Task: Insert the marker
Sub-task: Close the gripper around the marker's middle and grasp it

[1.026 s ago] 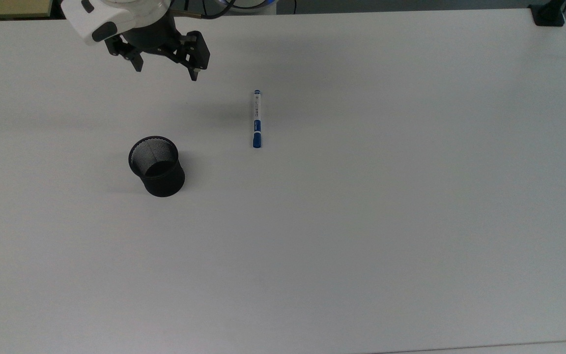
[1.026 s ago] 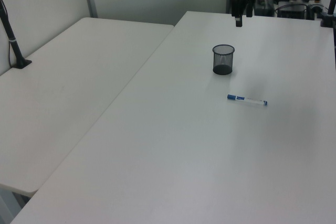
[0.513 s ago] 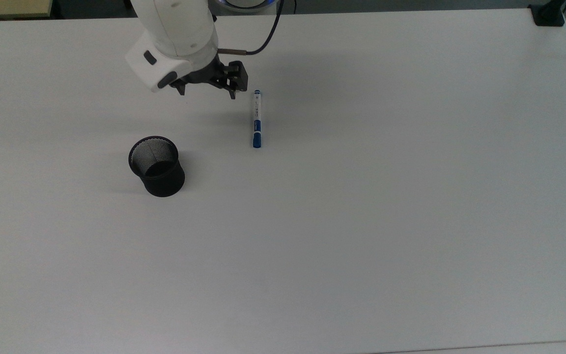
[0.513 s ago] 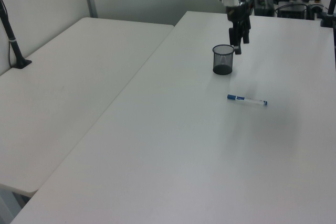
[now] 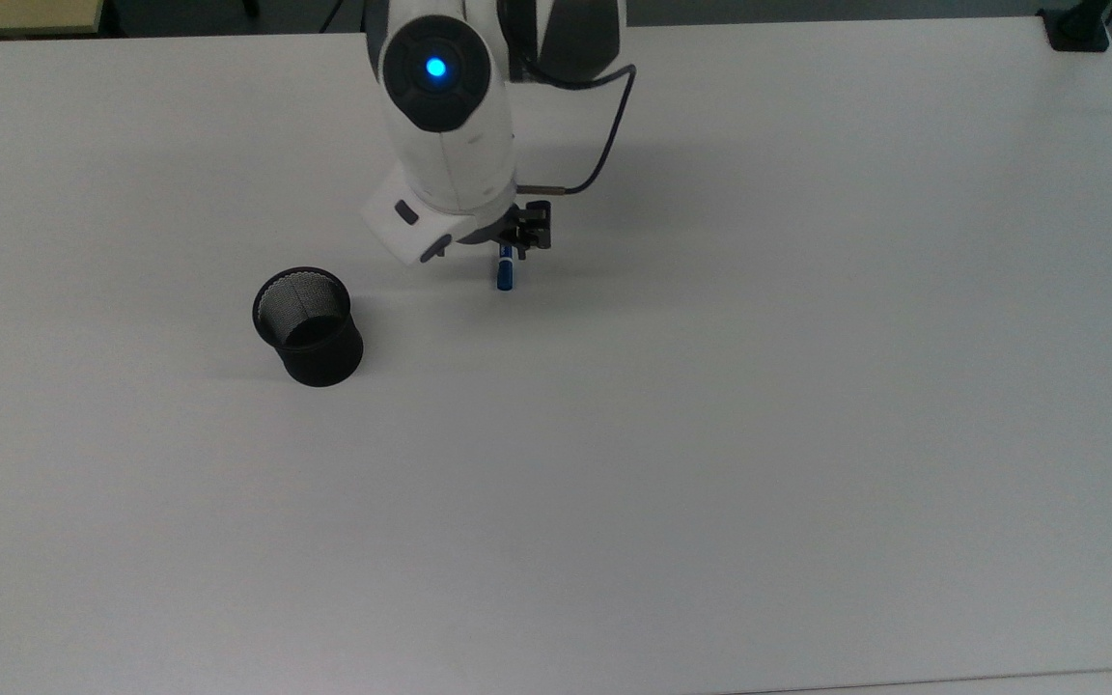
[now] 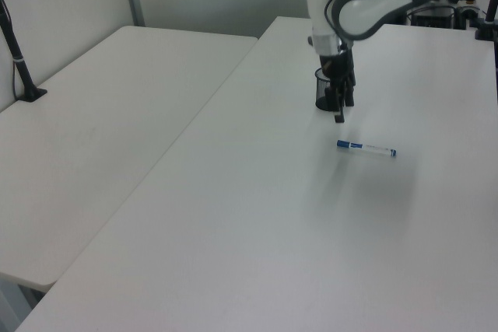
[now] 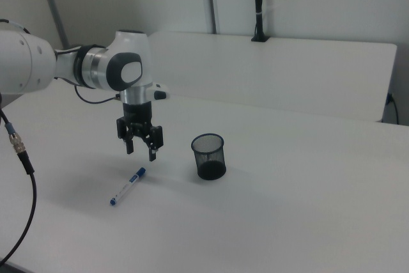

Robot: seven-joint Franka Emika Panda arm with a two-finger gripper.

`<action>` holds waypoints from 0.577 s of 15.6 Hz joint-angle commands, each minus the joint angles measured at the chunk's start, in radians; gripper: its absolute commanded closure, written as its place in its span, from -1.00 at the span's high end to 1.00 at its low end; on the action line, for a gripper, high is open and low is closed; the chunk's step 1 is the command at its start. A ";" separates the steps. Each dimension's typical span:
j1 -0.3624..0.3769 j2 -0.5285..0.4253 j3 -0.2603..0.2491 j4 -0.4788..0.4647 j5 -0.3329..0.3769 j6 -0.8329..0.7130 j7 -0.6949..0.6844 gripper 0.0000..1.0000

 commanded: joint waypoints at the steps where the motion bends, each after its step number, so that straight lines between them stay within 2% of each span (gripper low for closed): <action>1: 0.064 0.043 -0.012 -0.017 -0.037 0.067 0.083 0.66; 6: 0.077 0.071 -0.012 -0.017 -0.068 0.081 0.107 0.27; 9: 0.084 0.091 -0.012 -0.017 -0.085 0.087 0.105 -0.13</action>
